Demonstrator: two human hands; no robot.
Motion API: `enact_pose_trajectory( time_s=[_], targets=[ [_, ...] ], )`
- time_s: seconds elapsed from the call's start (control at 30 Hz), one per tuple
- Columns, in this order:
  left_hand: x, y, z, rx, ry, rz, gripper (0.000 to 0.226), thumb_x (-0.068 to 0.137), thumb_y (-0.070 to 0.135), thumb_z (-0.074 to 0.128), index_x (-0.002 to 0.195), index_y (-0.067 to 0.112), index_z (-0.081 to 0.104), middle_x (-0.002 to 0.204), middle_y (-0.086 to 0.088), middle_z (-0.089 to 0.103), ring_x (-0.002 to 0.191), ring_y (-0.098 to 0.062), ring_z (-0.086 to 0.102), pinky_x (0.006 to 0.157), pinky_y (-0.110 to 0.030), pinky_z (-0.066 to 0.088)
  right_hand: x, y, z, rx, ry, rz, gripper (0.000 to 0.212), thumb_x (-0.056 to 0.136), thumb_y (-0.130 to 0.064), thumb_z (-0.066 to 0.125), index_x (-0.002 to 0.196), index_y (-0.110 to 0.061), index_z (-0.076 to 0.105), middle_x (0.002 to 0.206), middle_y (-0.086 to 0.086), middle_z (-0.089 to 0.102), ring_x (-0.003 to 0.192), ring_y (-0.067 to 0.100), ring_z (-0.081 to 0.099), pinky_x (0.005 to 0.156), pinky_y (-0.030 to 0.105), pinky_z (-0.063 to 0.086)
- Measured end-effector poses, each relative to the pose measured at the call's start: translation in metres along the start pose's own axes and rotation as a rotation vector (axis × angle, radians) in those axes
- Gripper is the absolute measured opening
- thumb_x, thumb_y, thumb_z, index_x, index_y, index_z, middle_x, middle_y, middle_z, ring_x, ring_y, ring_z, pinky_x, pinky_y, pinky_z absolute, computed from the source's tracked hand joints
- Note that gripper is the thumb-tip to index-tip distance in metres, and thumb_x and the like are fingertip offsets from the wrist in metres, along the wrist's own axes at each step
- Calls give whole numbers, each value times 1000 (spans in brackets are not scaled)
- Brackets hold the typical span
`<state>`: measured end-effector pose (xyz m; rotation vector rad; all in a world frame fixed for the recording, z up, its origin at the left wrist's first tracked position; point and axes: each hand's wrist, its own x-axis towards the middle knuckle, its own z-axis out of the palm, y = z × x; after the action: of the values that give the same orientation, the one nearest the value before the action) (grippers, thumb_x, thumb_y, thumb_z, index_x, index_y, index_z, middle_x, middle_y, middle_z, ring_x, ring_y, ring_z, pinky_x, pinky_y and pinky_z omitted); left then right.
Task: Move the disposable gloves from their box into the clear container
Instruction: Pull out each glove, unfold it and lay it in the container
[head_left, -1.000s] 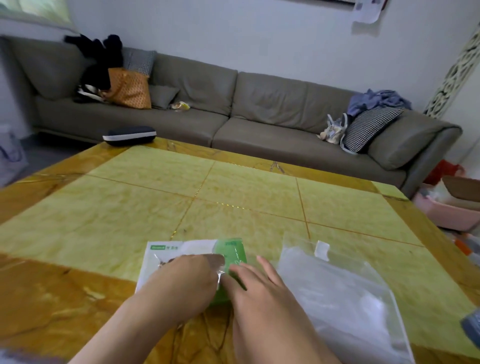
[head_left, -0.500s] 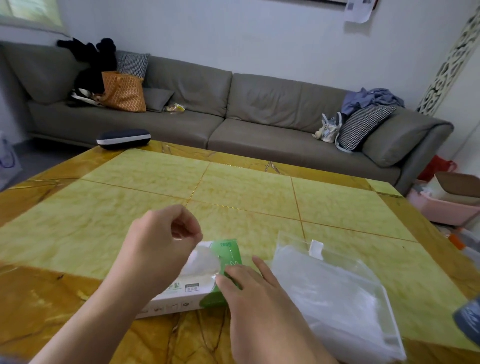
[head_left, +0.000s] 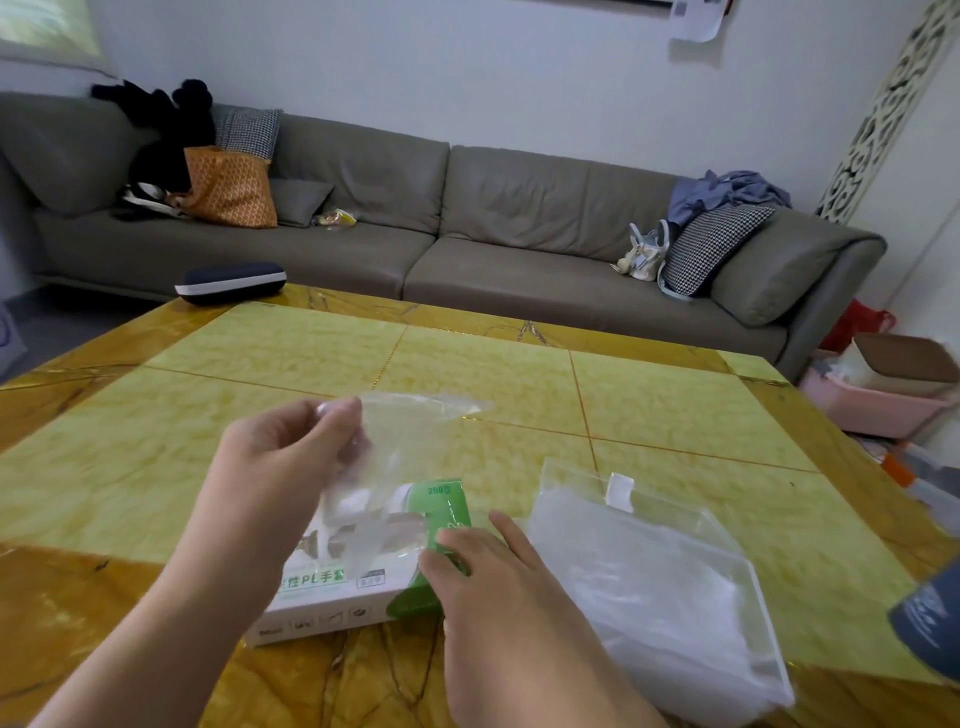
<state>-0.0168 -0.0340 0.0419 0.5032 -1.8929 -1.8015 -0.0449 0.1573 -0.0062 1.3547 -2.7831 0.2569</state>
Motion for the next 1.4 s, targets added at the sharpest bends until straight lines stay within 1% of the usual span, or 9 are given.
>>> enact_pose_trajectory(
  time_s=[0.17, 0.33, 0.4, 0.53, 0.67, 0.9, 1.0, 1.17, 1.4],
  targets=[
    [-7, -4, 12, -110, -182, -40, 24, 96, 31, 67, 94, 8, 75, 83, -9, 73, 72, -21, 66, 70, -33, 53, -10, 5, -23, 338, 309, 126, 45, 95, -13, 54, 137, -27, 61, 144, -22, 47, 142, -4, 33, 120, 8, 19],
    [-19, -1, 26, -167, -399, -50, 26, 95, 27, 66, 97, 2, 73, 87, -14, 74, 74, -24, 64, 69, -32, 52, -16, 32, -55, 1104, 509, 404, 58, 79, -41, 80, 131, -44, 55, 130, -18, 61, 120, -4, 61, 100, 25, 53],
    [-25, -1, 33, -155, -492, -62, 27, 95, 27, 65, 95, 0, 73, 86, -14, 74, 74, -24, 63, 71, -30, 52, -20, 41, -62, 1284, 462, 400, 66, 78, -35, 90, 135, -46, 59, 135, -8, 63, 114, -5, 65, 89, 18, 55],
    [-32, -4, 41, -102, -585, -145, 26, 97, 29, 67, 93, 5, 76, 92, -22, 75, 81, -29, 66, 83, -42, 49, -24, 50, -70, 1241, 579, 302, 21, 92, -3, 76, 103, -20, 79, 93, 7, 77, 83, 21, 73, 73, 29, 59],
    [-37, -2, 45, -60, -578, -263, 23, 83, 32, 79, 95, 12, 80, 98, -30, 73, 83, -34, 69, 88, -48, 53, -29, 56, -72, 1246, 653, 362, 16, 91, -8, 78, 80, -3, 68, 66, 14, 65, 56, 25, 62, 58, 39, 56],
    [-57, 12, 57, 145, -684, -26, 47, 88, 72, 62, 118, 37, 72, 113, 16, 75, 110, 2, 68, 97, -32, 52, -29, 44, -65, 1139, 548, 410, 35, 93, -22, 79, 71, -6, 56, 59, 14, 65, 45, 20, 58, 47, 36, 51],
    [-57, 6, 63, 324, -765, 77, 45, 91, 67, 64, 112, 29, 76, 102, -11, 75, 96, -14, 70, 87, -52, 52, -28, 41, -63, 1117, 506, 406, 40, 96, -27, 75, 72, -4, 54, 54, 9, 57, 46, 26, 60, 47, 37, 52],
    [-50, 2, 57, 68, -575, -92, 26, 103, 22, 59, 91, 15, 81, 90, -9, 79, 79, -16, 75, 69, -24, 55, -32, 53, -70, 1183, 485, 426, 34, 102, -21, 67, 82, 6, 58, 60, 11, 58, 58, 30, 67, 56, 42, 57],
    [-40, 4, 47, -32, -420, -128, 25, 101, 16, 60, 89, 3, 78, 86, -20, 76, 80, -33, 75, 74, -41, 63, -38, 66, -76, 1241, 408, 389, 15, 102, -3, 62, 88, 3, 64, 70, 14, 66, 59, 27, 65, 54, 36, 55]
  ],
)
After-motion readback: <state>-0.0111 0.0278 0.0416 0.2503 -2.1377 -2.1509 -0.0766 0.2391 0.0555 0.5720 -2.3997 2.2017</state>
